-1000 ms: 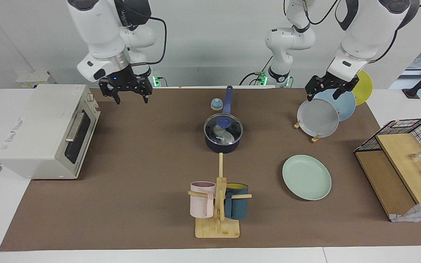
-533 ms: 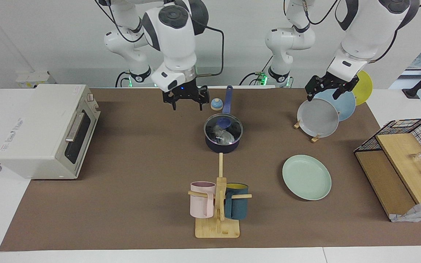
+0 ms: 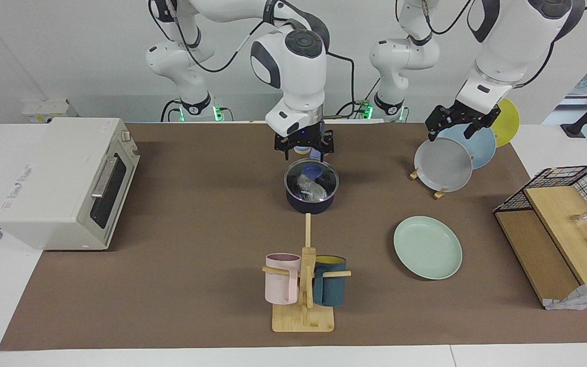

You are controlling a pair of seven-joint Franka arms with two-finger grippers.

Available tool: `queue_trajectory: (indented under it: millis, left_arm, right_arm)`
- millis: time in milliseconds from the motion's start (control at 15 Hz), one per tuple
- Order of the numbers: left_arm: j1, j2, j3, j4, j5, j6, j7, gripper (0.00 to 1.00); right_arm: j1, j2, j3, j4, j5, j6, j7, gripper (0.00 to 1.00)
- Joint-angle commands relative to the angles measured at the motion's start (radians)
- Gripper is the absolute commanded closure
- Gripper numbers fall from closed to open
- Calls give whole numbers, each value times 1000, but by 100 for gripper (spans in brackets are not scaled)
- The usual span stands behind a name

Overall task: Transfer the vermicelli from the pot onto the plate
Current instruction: 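Reach the right gripper over the saucepan and grasp the glass lid knob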

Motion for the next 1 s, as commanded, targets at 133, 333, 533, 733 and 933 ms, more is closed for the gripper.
queue_trajectory:
  millis: [133,333,533,733,933]
  left_arm:
    - [10,-25,-7,-21,18,8,-6,0]
    - [12,-25,-7,-21,18,18,-4,0]
    - [12,-24,-7,-20,18,18,-4,0]
    - [12,-24,-7,-20,18,18,-4,0]
    - [12,-24,-7,-18,18,18,-4,0]
  right_arm:
    - [10,-1,-2,-90,-5,80,24,0]
    - [13,-2,-2,-130,-6,101,27,0]
    - [18,-22,-2,-204,-6,159,27,0]
    - [33,-31,-2,-230,-3,192,28,0]
    - [34,-33,-2,-244,-3,198,28,0]
